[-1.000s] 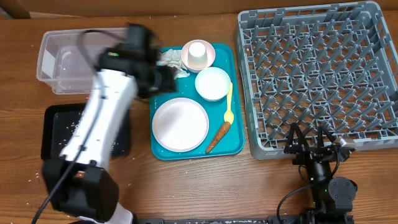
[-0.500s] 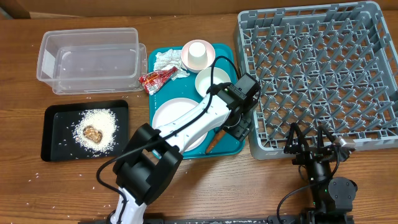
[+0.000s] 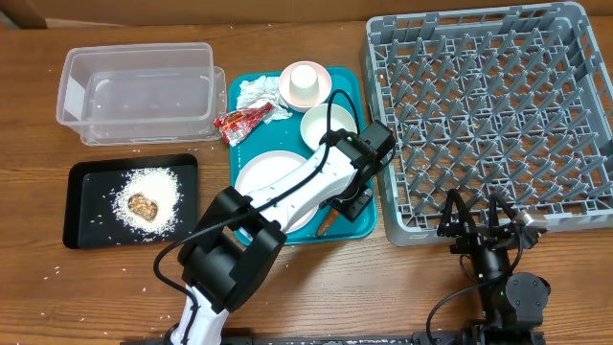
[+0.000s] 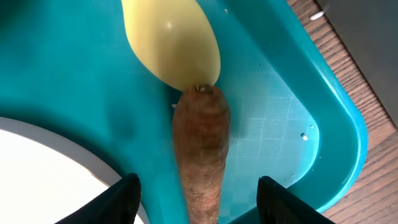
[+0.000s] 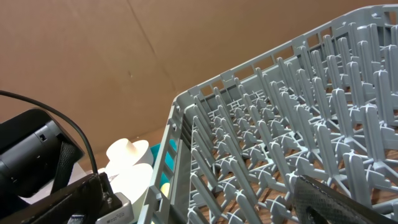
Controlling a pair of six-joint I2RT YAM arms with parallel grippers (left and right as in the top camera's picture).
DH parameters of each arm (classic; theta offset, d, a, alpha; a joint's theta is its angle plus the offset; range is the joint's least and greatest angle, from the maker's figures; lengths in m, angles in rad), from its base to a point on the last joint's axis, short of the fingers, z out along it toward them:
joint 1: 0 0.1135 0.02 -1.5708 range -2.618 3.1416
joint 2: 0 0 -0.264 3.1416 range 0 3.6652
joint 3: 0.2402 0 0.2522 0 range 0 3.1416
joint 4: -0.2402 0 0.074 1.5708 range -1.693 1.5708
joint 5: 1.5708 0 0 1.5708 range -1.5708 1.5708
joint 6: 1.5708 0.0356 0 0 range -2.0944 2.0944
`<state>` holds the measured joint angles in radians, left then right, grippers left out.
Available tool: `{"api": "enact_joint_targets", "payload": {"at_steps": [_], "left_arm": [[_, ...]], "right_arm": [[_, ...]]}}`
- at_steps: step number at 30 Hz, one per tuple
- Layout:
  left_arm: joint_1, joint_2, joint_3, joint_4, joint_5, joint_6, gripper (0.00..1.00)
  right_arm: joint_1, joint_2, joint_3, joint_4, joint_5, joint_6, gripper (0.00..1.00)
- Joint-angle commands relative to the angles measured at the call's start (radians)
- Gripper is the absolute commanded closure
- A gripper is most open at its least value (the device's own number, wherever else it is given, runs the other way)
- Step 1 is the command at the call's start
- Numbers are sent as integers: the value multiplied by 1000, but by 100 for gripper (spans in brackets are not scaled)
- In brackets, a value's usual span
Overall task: Sort waste into correct bins and load items into the dishwasher
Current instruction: 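Reach the left gripper to the carrot on the teal tray and grasp it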
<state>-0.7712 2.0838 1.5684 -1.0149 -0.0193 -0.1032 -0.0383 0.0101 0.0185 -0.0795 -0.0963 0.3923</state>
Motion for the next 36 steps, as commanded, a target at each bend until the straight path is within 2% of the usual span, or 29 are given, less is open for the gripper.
{"api": "enact_joint_targets", "payload": {"at_steps": [1,9,15,36], "left_arm": [[-4,22,-11,-2,-13,10,38],[-1,22,-44,15,-13,10,41],[-2,22,-55,40,-13,15,50],[-2,22,-79,75,-6,40,53]], "right_arm": [[0,-7,-10,5,6,2,0],[1,-7,-10,5,6,2,0],[1,-7,-10,5,6,2,0],[0,-7,-10,5,6,2,0]]}}
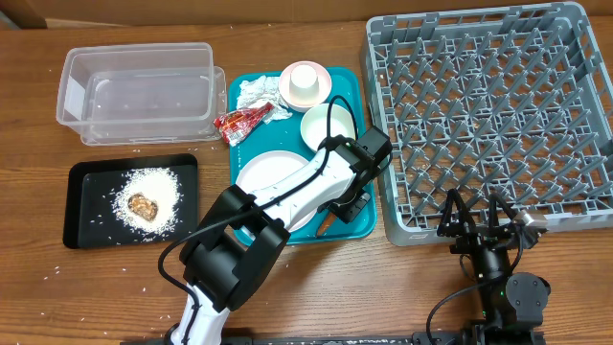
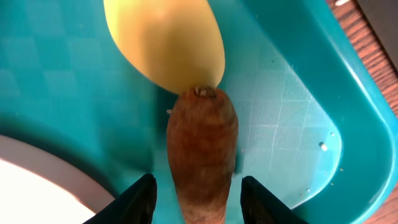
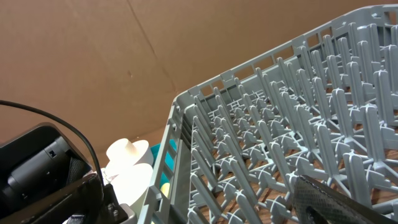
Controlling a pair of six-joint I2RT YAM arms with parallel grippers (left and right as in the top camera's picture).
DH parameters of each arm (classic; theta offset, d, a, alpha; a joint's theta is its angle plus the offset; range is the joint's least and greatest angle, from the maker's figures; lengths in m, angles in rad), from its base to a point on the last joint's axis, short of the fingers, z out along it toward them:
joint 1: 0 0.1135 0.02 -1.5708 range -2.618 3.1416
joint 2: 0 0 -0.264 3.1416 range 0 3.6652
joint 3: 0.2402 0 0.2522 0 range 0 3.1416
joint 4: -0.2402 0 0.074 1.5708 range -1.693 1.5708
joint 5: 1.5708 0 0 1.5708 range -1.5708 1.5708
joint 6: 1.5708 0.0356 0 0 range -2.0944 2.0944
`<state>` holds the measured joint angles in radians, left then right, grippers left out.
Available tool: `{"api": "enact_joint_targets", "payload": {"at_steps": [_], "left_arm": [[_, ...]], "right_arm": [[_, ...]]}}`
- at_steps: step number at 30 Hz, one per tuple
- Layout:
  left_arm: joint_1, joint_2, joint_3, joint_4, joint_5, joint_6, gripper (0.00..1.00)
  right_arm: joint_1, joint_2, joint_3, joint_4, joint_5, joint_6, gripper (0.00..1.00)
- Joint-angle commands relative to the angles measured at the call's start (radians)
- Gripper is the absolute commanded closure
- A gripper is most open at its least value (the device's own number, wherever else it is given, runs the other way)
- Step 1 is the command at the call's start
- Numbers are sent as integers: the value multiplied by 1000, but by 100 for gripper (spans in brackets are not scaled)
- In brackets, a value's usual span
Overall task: Sort waste into correct bins and load items into the dishwasher
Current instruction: 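Reach the left gripper to the carrot on the teal tray and grasp it, then carry the carrot left and drop it onto the black tray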
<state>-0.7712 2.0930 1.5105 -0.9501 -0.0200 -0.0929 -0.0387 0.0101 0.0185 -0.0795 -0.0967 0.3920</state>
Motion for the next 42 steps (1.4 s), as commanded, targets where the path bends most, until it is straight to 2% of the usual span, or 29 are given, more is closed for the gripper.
{"api": "enact_joint_targets", "payload": {"at_steps": [1,5,10,15,23,28,33,42], "left_arm": [[-2,13,-22,10,-5,30,53],[-2,13,-22,10,-2,30,69],[-2,13,-22,12,-2,30,77],[-2,12,24,-21,13,18,96],[13,12,265,-180,28,-23,96],[97,12,420,-323,27,-27,91],[243,12,445,-393,9,-98,96],[594,12,445,-486,10,-203,96]], "right_arm": [[1,-7,-10,5,6,2,0],[1,-7,-10,5,6,2,0],[1,-7,-10,5,6,2,0],[1,-7,-10,5,6,2,0],[1,-7,-10,5,6,2,0],[1,-7,-10,5,6,2,0],[1,-7,-10,5,6,2,0],[1,-7,-10,5,6,2,0]]}}
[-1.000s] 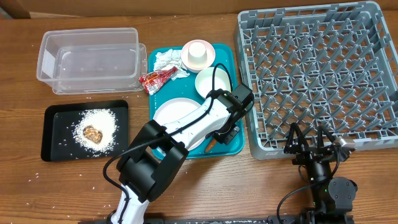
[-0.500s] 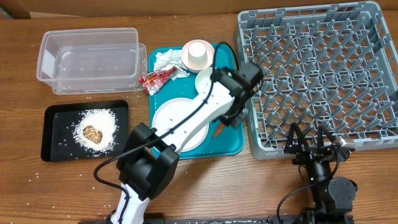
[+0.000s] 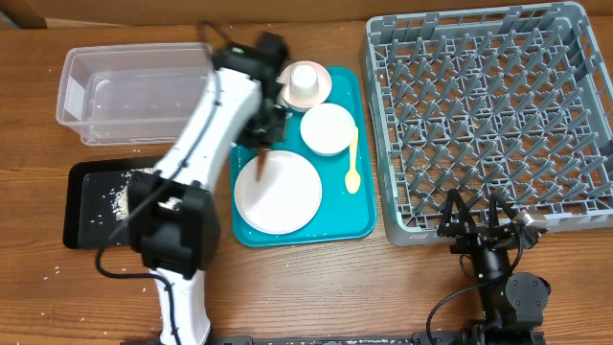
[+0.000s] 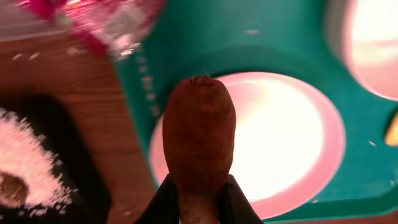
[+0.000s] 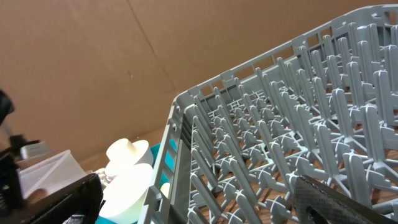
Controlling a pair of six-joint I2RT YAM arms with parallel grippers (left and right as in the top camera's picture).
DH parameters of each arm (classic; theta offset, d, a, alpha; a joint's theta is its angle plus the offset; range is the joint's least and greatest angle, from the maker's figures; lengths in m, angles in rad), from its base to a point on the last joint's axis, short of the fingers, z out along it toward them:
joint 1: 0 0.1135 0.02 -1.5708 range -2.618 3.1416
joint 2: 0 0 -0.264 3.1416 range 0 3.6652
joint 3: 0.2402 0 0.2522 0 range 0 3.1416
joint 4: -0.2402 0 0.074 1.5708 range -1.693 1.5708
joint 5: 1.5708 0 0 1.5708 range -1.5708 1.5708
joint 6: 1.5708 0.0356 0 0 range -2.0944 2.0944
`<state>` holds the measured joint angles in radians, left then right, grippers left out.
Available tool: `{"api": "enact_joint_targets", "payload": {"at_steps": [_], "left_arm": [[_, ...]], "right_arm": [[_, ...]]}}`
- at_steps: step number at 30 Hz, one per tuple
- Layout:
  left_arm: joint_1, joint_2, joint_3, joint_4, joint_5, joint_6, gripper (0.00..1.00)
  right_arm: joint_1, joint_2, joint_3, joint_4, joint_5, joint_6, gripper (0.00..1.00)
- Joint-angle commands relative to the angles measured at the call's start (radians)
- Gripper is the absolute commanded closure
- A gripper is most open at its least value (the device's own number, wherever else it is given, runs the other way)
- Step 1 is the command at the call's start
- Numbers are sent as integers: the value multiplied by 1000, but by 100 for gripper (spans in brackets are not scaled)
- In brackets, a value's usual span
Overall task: Sort waste into correct bins and load items into the dishwasher
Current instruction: 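Carry the carrot left and drop it onto the black tray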
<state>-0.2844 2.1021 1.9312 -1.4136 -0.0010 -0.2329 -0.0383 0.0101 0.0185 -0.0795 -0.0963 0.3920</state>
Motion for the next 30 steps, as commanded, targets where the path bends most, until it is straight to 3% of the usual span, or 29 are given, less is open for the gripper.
{"api": "enact_joint_targets", "payload": {"at_steps": [1,10,15,26,30], "left_arm": [[159,3,24,-30,-10,-68,96],[471,3,19,-99,-10,-192,93],[589,3,-6,-88,-10,-303,87],[712,3,-259,107,-54,-501,82],[718,3,-287,149,-50,-555,72]], "right_arm": [[0,-7,-10,5,6,2,0],[1,-7,-10,5,6,2,0],[1,-7,-10,5,6,2,0],[0,-7,-10,5,6,2,0],[0,-7,-10,5,6,2,0]]}}
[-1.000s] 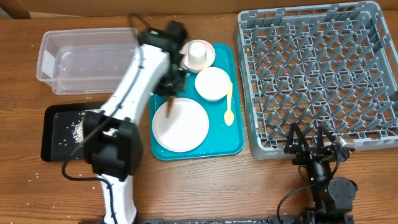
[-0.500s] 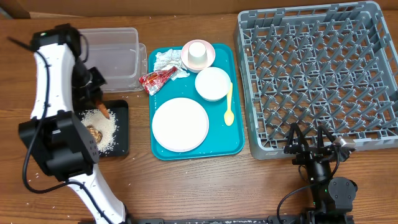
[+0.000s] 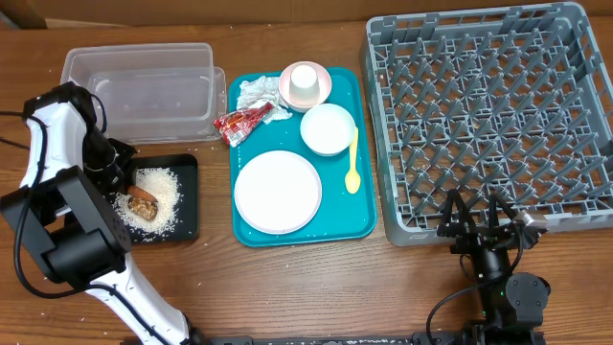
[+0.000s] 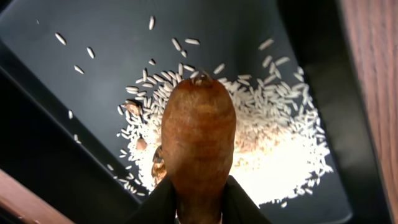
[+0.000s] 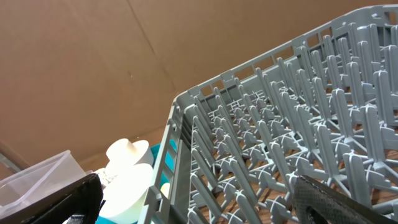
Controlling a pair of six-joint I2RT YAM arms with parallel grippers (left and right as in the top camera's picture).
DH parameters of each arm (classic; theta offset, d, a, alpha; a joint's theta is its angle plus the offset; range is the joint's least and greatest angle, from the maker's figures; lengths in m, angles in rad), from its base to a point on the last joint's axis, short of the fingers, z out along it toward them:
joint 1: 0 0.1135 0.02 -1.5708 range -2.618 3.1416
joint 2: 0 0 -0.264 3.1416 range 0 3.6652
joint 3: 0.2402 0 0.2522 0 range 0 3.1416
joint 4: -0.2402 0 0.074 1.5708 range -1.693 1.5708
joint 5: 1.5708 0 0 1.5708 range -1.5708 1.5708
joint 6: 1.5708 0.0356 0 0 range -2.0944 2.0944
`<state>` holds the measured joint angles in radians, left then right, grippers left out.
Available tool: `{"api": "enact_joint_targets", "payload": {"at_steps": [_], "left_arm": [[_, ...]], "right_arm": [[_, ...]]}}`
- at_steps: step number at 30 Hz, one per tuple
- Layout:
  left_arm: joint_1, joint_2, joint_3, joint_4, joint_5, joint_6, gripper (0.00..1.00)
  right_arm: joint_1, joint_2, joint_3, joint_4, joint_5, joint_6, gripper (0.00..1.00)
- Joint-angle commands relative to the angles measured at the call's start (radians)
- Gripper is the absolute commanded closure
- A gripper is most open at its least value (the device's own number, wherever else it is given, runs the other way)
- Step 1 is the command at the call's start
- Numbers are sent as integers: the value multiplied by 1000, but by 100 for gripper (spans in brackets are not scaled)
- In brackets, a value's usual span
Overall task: Sort waste into correct bins and load items into the dishwasher
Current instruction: 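Carry the carrot left and drop it onto the black tray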
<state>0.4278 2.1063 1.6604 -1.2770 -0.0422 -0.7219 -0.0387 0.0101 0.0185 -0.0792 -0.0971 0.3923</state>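
My left gripper (image 4: 198, 200) is shut on a brown tapered food piece (image 4: 198, 134), held above the black tray (image 4: 74, 180) over its heap of white rice (image 4: 267, 149). Overhead, the left arm reaches across that black tray (image 3: 187, 225) at the far left. A small brown scrap (image 3: 144, 205) lies on the rice. The teal tray (image 3: 364, 225) carries a white plate (image 3: 278, 192), white bowl (image 3: 327, 128), cup (image 3: 305, 82), yellow spoon (image 3: 352, 163) and red wrapper (image 3: 239, 120). My right gripper (image 5: 205, 205) is open, low at the front edge of the grey dish rack (image 5: 292, 143).
A clear plastic bin (image 3: 144, 91) stands behind the black tray. Crumpled white paper (image 3: 257, 91) lies on the teal tray's back left corner. The grey dish rack (image 3: 484, 115) fills the right side. Loose rice grains dot the wooden table near the black tray.
My left gripper, still shut on the brown food piece, has moved left from above the white plate on the teal tray to above the black tray's rice. The right arm has not moved.
My left gripper stood open around the brown piece lying on the teal tray beside the yellow spoon. Then its fingers were closer on it. Then it held the piece lifted over the white plate, and now over the black tray.
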Motion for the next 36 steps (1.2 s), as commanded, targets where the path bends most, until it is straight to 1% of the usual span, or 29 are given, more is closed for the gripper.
{"api": "enact_joint_targets", "payload": {"at_steps": [1,2,5,6,8,11,15,18,23,26,27,28,29,30,33,35,36], "left_arm": [[5,-1,-16,20,-9,-66,69],[4,-1,-16,26,-9,-66,58],[4,-1,-16,29,-9,-68,51],[4,-1,-16,30,-9,-68,50],[4,-1,-15,33,-8,-67,51],[4,-1,12,30,109,27,52],[4,-23,72,2,201,100,52],[3,-91,92,-12,204,121,52],[3,-267,91,-10,192,154,51],[3,-362,91,0,193,154,48],[3,-383,91,0,196,154,46],[3,-394,91,-5,211,155,21],[3,-395,91,-7,226,160,4],[3,-394,91,-8,253,176,0],[-5,-391,87,-8,324,218,0],[-26,-391,87,3,389,293,0],[-53,-391,87,16,453,374,0]], "right_arm": [[1,-7,-10,5,6,2,0],[1,-7,-10,5,6,2,0],[1,-7,-10,5,6,2,0],[1,-7,-10,5,6,2,0],[1,-7,-10,5,6,2,0],[1,-7,-10,4,6,2,0],[1,-7,-10,5,6,2,0],[1,-7,-10,5,6,2,0],[1,-7,-10,5,6,2,0],[1,-7,-10,5,6,2,0],[1,-7,-10,5,6,2,0],[1,-7,-10,5,6,2,0],[1,-7,-10,5,6,2,0],[1,-7,-10,5,6,2,0],[1,-7,-10,5,6,2,0],[1,-7,-10,5,6,2,0],[1,-7,-10,5,6,2,0]]}}
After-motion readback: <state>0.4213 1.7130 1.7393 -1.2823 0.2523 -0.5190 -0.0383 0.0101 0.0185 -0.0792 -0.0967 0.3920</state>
